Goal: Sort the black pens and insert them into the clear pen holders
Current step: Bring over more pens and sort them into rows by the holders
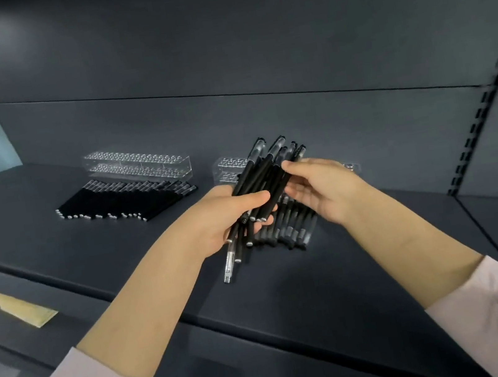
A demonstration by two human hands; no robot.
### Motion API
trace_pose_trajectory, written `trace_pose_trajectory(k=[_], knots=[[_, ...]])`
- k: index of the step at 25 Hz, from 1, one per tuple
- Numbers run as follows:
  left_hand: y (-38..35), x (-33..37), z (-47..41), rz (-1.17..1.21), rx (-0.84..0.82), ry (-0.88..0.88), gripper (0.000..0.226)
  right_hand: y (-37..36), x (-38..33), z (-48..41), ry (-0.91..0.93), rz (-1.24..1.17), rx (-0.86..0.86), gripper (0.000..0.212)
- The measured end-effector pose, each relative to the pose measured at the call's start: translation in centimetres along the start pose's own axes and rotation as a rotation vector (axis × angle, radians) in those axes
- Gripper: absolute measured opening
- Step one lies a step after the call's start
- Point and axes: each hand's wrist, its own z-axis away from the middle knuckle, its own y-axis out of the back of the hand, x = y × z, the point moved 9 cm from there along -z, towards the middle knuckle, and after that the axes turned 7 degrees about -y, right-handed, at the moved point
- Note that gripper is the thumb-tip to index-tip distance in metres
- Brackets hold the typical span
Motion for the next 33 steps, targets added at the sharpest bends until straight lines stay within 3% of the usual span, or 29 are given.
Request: trace_pose_trajectory(k=[9, 12, 15, 19, 23, 33], knots=[[15.9, -0.2, -7.9, -0.056, -0.082, -0.02, 0.011, -11.2, 2.2, -8.8, 0.068, 0.002, 0.213, 0.015], [20.5, -0.2, -10.1, -0.017, -0.07, -0.001, 0.017, -14.1, 3.8, -10.8, 0.051, 0.214, 0.288, 0.006], [23.5, -0.7, -11.4, -0.003, -0.072, 0.027, 0.02, -15.7, 5.6, -12.0, 0.048, 0.505, 0.405, 0.031], [25.8, -1.5, -12.5, 0.058, -0.083, 0.03, 0.018, -17.0, 6.5, -13.0, -0.019, 0.738, 0.507, 0.038], [26.2, -1.5, -12.6, 0.077, -0.142, 0.004, 0.015, -18.1, 6.5, -13.7, -0.057, 0.977, 0.495, 0.036], [25.8, -2.4, -12.5, 0.111, -0.174, 0.014, 0.013, -19.1, 6.8, -14.0, -0.057, 1.015, 0.495, 0.031]])
